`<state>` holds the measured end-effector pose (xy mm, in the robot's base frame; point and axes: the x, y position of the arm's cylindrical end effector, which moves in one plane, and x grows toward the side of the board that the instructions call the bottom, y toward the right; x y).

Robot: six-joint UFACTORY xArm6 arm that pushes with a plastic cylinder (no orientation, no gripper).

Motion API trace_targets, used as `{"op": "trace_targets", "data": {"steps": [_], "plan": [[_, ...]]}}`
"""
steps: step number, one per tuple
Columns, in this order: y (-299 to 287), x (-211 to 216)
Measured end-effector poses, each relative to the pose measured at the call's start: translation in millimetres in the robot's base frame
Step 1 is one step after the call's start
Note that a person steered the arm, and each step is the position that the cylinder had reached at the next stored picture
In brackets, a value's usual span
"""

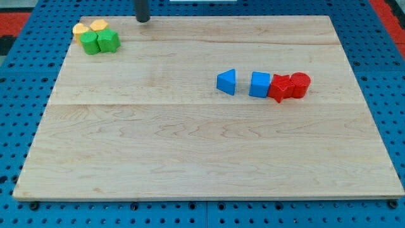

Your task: Move the green circle to the left of the blue triangle

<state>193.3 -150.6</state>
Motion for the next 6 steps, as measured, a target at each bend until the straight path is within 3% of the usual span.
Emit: {"op": "trace_targets", "data": {"steps": [2,4,5,6], "plan": [[-150.4,12.4],[-123.9,68.8],[-151.1,91.6],[-80.7,111.6]]}}
